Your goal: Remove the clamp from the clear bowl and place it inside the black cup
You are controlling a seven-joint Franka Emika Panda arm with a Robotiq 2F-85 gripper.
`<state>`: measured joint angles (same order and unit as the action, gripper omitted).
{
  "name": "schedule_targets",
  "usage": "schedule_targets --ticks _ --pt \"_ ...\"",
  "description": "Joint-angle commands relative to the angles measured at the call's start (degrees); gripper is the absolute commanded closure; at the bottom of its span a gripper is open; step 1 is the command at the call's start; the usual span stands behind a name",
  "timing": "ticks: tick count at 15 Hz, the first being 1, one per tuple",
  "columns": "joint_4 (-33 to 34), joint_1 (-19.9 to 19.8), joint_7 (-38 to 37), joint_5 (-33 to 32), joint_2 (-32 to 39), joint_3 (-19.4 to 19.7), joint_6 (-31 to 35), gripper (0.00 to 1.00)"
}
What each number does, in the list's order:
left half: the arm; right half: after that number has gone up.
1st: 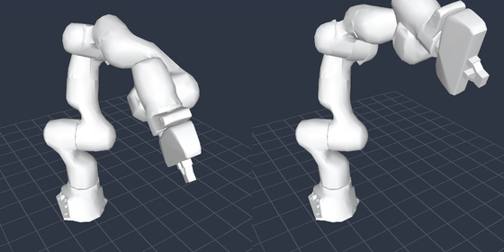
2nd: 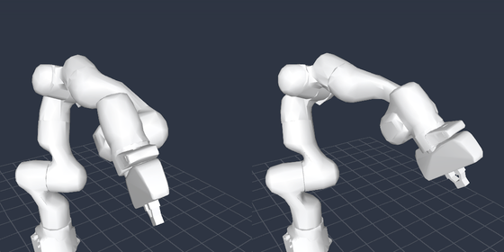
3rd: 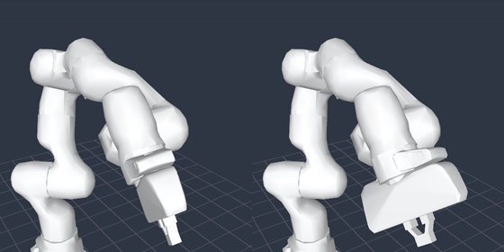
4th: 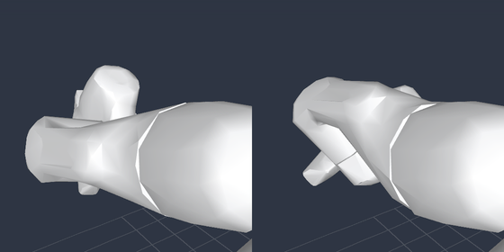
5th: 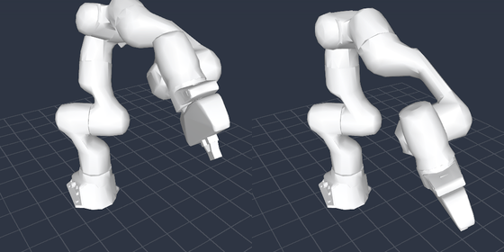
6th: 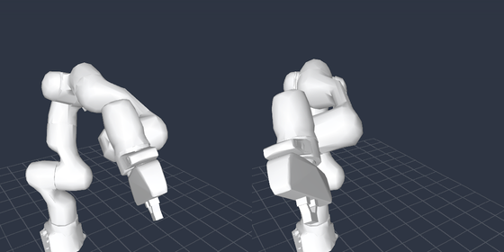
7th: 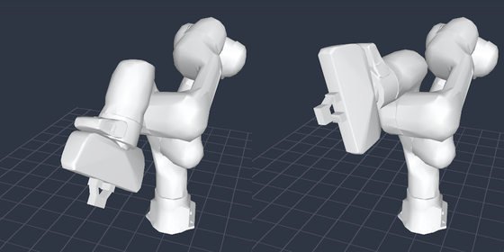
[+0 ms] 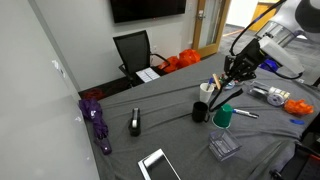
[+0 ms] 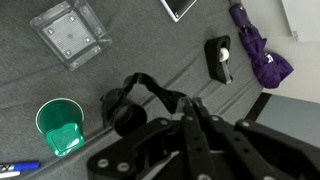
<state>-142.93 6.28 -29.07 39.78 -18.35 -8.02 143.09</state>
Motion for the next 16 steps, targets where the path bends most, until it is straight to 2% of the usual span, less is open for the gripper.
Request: schedule_targets --ticks 1,9,16 --pt "2.6 -2.6 -2.0 -1.9 4.8 0.4 3.3 0.99" --pt "5.6 -2.6 -4.5 -1.0 12.6 1.5 11.8 0.99" --pt "8.0 -2.1 -6.6 -1.2 18.9 1.9 15.4 0.99"
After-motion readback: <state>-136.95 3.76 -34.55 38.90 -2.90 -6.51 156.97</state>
